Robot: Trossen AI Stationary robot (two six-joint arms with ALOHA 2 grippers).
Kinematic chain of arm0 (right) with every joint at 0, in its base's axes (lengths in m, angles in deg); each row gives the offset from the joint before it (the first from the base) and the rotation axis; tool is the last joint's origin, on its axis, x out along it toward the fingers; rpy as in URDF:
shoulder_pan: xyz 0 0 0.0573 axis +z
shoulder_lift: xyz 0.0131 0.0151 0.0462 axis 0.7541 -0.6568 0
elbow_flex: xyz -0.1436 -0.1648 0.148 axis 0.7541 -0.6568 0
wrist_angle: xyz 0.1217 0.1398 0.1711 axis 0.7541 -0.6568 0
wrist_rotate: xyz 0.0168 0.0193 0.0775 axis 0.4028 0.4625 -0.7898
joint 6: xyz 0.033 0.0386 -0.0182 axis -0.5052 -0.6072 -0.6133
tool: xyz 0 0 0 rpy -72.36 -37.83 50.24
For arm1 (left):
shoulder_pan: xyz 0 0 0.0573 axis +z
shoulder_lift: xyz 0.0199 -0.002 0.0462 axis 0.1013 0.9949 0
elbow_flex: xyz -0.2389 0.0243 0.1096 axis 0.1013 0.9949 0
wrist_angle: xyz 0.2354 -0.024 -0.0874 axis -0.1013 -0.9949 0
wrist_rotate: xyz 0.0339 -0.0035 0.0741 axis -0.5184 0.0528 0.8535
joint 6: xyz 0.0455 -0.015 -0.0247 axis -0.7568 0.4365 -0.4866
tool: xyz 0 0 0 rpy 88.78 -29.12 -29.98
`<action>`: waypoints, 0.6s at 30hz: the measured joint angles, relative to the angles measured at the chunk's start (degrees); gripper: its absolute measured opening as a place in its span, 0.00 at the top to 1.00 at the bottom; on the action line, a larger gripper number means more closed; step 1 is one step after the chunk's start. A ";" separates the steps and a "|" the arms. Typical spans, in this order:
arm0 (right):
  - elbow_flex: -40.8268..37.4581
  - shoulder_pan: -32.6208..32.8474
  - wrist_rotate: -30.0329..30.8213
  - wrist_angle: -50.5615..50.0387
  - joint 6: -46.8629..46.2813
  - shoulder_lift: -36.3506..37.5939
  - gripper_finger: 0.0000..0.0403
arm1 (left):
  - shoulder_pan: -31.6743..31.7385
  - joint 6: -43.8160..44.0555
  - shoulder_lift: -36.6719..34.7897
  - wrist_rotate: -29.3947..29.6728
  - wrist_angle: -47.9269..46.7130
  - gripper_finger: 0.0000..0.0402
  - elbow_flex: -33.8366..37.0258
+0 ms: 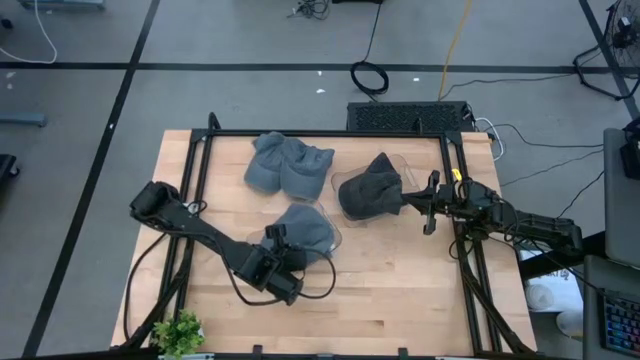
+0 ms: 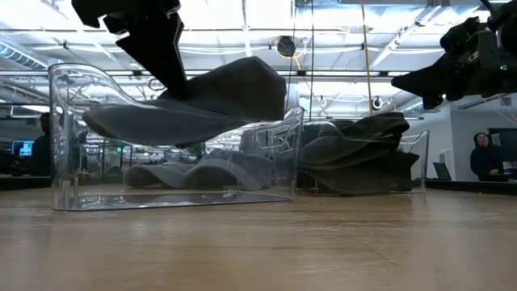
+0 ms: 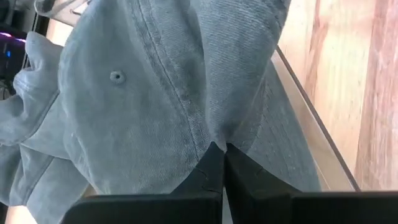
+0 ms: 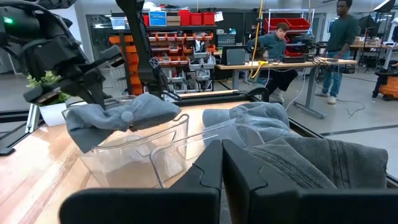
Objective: Pick & Place hat
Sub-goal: Put the bottom blue cap into the bottom transparent bin
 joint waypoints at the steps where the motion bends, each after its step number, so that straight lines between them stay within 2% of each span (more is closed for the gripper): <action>1: -0.02 0.00 0.00 0.01 -0.02 -0.01 1.00 | -0.01 0.14 -0.03 -0.05 0.06 1.00 0.40; 18: -0.02 0.00 0.00 0.00 0.00 -0.01 1.00 | 3.47 9.05 -0.03 -8.38 -0.01 1.00 2.95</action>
